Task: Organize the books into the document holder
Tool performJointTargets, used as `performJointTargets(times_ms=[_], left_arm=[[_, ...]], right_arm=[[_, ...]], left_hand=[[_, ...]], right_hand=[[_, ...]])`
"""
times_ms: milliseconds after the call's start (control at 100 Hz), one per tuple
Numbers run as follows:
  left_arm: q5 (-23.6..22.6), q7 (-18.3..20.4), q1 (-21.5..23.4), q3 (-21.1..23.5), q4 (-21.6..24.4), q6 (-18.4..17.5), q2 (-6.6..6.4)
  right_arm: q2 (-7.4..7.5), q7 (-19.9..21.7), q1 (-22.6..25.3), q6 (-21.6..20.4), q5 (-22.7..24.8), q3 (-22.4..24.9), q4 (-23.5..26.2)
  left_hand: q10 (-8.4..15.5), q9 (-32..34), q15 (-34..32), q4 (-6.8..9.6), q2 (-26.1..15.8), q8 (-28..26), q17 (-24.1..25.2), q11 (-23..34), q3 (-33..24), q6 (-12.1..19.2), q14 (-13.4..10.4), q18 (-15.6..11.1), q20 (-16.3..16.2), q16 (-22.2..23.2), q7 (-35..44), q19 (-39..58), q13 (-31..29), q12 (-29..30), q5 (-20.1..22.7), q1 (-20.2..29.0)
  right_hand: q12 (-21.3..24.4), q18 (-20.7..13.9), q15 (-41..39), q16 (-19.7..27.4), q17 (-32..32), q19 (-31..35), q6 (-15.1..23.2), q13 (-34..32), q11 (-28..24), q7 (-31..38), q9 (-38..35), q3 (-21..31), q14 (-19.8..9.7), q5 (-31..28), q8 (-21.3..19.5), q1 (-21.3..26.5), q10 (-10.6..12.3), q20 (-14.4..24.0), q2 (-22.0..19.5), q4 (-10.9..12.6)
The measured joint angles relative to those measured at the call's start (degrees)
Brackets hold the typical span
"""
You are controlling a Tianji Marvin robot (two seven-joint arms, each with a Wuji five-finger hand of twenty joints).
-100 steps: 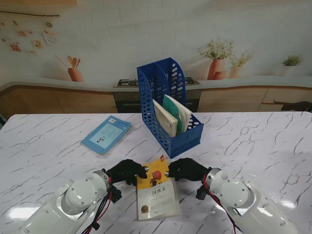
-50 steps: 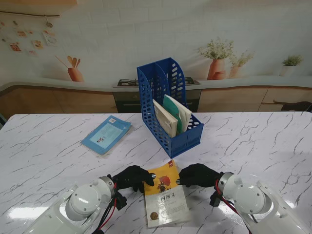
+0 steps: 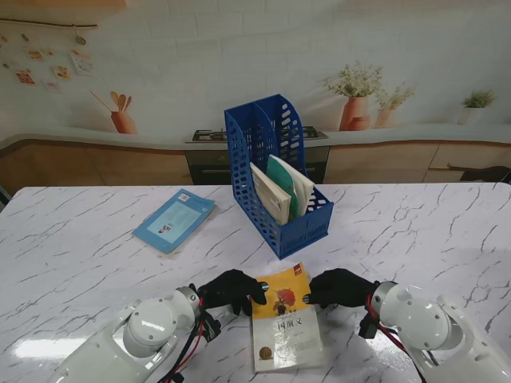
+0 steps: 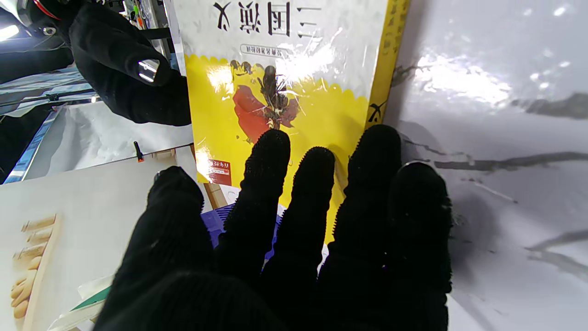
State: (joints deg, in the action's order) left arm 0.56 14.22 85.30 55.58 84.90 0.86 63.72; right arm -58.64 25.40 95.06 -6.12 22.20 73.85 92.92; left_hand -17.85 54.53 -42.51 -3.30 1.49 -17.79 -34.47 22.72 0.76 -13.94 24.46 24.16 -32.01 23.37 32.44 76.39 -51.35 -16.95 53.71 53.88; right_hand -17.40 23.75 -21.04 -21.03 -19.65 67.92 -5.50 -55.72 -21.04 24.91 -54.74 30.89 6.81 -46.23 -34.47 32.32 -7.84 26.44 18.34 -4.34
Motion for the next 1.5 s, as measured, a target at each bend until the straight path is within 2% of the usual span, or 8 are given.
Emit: performJointTargets(times_ms=[490, 600, 910, 1030, 1210, 1270, 1400, 1500], left_arm=[[2.85, -1.1, -2.54, -3.18, -2.57, -1.58, 1.13], [-0.24, -1.66, -2.71, -3.29, -2.57, -2.2, 1.23], [-2.13, -4.6, 0.06, 0.31, 0.71, -1.4, 1.45], [-3.71, -5.09, 1.0, 1.75, 2.18, 0.37, 1.45], [-6.56, -4.98, 2.25, 4.09, 3.92, 3.36, 1.18], [-7.06, -5.08, 2.5, 4.49, 4.14, 3.9, 1.06], [-7.86, -4.82, 2.86, 5.34, 4.31, 4.64, 0.79], [-7.99, -4.79, 2.92, 5.67, 4.3, 6.15, 0.68]], right_arm=[[0.12, 0.37, -0.26, 1.8, 1.38, 1.59, -0.31], [0.15, 0.94, -0.1, 1.81, 1.63, 2.17, -0.24], [-0.16, -2.47, 2.31, 7.21, 5.57, 4.17, 3.5], [-0.4, -3.14, 2.63, 10.22, 6.36, 4.64, 4.98], [-0.78, -4.56, 2.38, 15.39, 5.66, 4.54, 5.58], [-0.78, -4.15, 2.05, 17.08, 4.15, 4.38, 5.6], [-0.8, -3.12, 1.55, 21.43, 1.94, 4.09, 6.26], [-0.8, -2.65, 1.89, 23.06, 2.37, 4.27, 7.55]], left_hand=[[-1.24, 0.11, 0.0, 0.0, 0.0, 0.0, -0.67, -0.01, 0.0, -0.94, 0.85, 1.27, 2.47, -0.04, -0.84, -0.61, -0.48, 0.0, 0.53, 0.0], [-0.91, 0.11, 0.31, 0.0, 0.0, 0.0, 0.66, 0.07, 0.0, -0.94, 1.42, 1.0, 0.94, 0.05, -0.86, 0.49, 0.5, 0.0, 0.41, 0.0], [0.07, -0.33, 0.52, 0.07, 0.0, -0.04, 4.77, 3.19, 0.0, -0.82, 0.6, 1.29, -2.06, 0.2, -0.38, 0.6, 0.67, -1.94, -5.05, 0.0], [0.21, -3.12, 1.62, 0.55, 0.09, -1.21, 9.71, 3.84, -0.28, -0.8, -0.13, 0.99, -2.55, 0.81, 0.0, -0.42, 5.59, -3.73, -8.29, 0.0], [0.29, -14.9, 12.61, 0.57, 5.59, -0.92, 22.4, -0.5, -3.18, -0.74, -1.19, -0.28, -1.16, 1.25, -4.45, -12.76, 18.87, -4.0, -17.36, -0.14], [0.32, -18.48, 15.63, 0.57, 8.59, 0.0, 25.23, -1.35, -8.72, -0.74, -1.94, -1.51, 0.52, 1.25, -7.18, -16.06, 22.25, -3.97, -20.53, -0.92], [0.37, -19.95, 16.05, 0.57, 12.35, 0.05, 24.82, -1.37, -15.1, -0.81, -2.74, -6.31, 1.56, 1.25, -8.07, -17.0, 22.5, -3.97, -21.87, -3.14], [0.93, -19.83, 13.27, 0.6, 14.42, 0.05, 18.07, -0.83, -18.29, -1.91, -6.77, -9.75, 1.57, 2.3, -7.37, -17.01, 20.5, -3.97, -21.87, -4.98]], right_hand=[[-0.02, 0.0, -0.14, -0.09, 1.28, -0.05, 0.01, -0.45, -0.54, 0.01, -0.05, 0.0, -1.18, 0.0, 0.0, 0.0, 0.88, -0.04, 0.0, 0.0], [-0.08, 0.0, -0.14, -0.12, 2.21, -0.07, 0.71, -0.25, -0.28, 0.01, -0.02, -0.68, -1.36, 0.0, 0.0, 0.0, 1.77, -0.05, 0.0, 0.0], [-4.7, -0.05, -2.85, -2.95, 0.29, 1.68, 2.07, 0.04, -1.91, 0.84, 0.0, -5.3, -0.49, 0.0, -0.66, -1.43, 2.39, 3.14, -1.15, 0.0], [-4.86, -0.08, -2.95, -3.55, -1.31, 2.87, 2.07, 0.04, -1.97, 0.84, 0.1, -6.52, -0.49, 0.03, -1.14, -2.81, 2.27, 4.19, -1.65, 0.0], [-1.1, -0.14, 0.81, -0.06, -4.23, 3.51, -4.44, 0.18, 1.62, -2.81, 2.47, -6.37, 2.38, 2.43, -0.61, -4.68, -3.06, 4.64, 0.27, 0.0], [-0.01, -0.14, 2.32, 0.81, -4.17, 3.51, -6.03, 1.45, 1.6, -3.9, 4.26, -6.35, 2.91, 2.67, 0.04, -5.84, -4.43, 4.64, 0.79, 0.0], [0.72, -0.14, 2.43, 1.5, -4.1, 3.51, -8.23, 2.29, 1.59, -4.62, 5.33, -6.35, 3.83, 3.69, 0.11, -6.6, -6.46, 4.57, 0.74, 0.0], [1.6, -0.14, 2.43, 2.21, -5.02, 3.53, -8.37, 2.12, 0.04, -4.63, 5.32, -5.43, 4.34, 3.67, 0.12, -8.51, -6.81, 4.08, 0.74, 0.0]])
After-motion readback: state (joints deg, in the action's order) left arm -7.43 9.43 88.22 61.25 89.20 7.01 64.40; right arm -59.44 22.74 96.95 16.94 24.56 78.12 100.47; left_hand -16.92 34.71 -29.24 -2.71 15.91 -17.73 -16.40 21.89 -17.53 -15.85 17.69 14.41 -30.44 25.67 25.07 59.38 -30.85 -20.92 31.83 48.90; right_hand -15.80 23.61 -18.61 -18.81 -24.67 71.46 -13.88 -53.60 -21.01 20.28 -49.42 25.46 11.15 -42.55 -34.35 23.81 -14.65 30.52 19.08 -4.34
